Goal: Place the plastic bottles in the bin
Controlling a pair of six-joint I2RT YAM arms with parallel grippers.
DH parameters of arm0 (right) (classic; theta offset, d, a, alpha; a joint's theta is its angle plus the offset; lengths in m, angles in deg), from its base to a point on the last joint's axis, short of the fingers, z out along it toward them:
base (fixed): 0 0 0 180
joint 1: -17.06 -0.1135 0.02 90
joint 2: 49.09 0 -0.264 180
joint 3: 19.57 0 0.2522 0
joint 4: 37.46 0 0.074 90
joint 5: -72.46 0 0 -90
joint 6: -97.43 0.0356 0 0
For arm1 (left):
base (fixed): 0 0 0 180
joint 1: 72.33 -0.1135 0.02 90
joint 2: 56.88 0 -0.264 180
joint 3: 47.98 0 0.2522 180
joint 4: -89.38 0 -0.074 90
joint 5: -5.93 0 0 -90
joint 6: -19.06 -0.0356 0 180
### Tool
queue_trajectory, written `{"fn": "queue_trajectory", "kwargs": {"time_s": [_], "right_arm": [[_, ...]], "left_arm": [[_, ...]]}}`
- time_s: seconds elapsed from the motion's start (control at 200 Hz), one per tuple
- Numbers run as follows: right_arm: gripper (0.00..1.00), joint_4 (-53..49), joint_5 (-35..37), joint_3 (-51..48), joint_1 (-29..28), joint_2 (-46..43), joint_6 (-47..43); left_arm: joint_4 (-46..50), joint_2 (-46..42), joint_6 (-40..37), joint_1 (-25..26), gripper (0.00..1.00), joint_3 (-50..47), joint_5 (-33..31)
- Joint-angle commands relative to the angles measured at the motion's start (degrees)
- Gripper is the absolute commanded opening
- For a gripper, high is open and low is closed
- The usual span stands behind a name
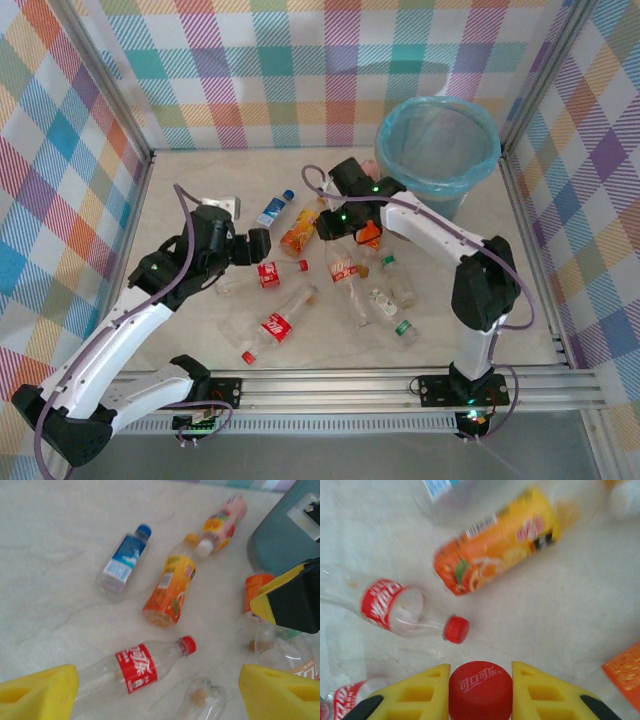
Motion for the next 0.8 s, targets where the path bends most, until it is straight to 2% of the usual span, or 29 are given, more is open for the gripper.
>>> {"fn": "queue_trajectory", "kwargs": {"time_s": [0.0, 0.18, 0.39, 0.625, 0.795], "right_arm": [[0.21, 0.0, 3.7, 7.4, 0.4, -6.1, -4.2], [0.18, 4.3, 10.7, 16.5, 2.3, -12.0, -10.4], [0.12, 22.8, 18.2, 16.7, 6.3, -17.0, -18.8], [0.12, 37.4, 25.4, 18.2, 9.8, -14.1, -27.3], [0.11, 47.6, 26.6, 14.6, 12.0, -11.6, -32.0]], "left_arm": [[-3.4, 1.6, -2.0, -0.4, 0.82, 5.9, 0.0], [-7.4, 8.1, -3.2, -0.3, 0.81, 15.3, 4.5], [-12.2, 15.0, -1.9, 0.0, 0.79, 23.0, 9.9], [-13.5, 17.5, -1.1, 1.3, 0.78, 26.1, 10.8], [-13.6, 16.6, -0.8, 1.6, 0.78, 24.2, 9.5]]}}
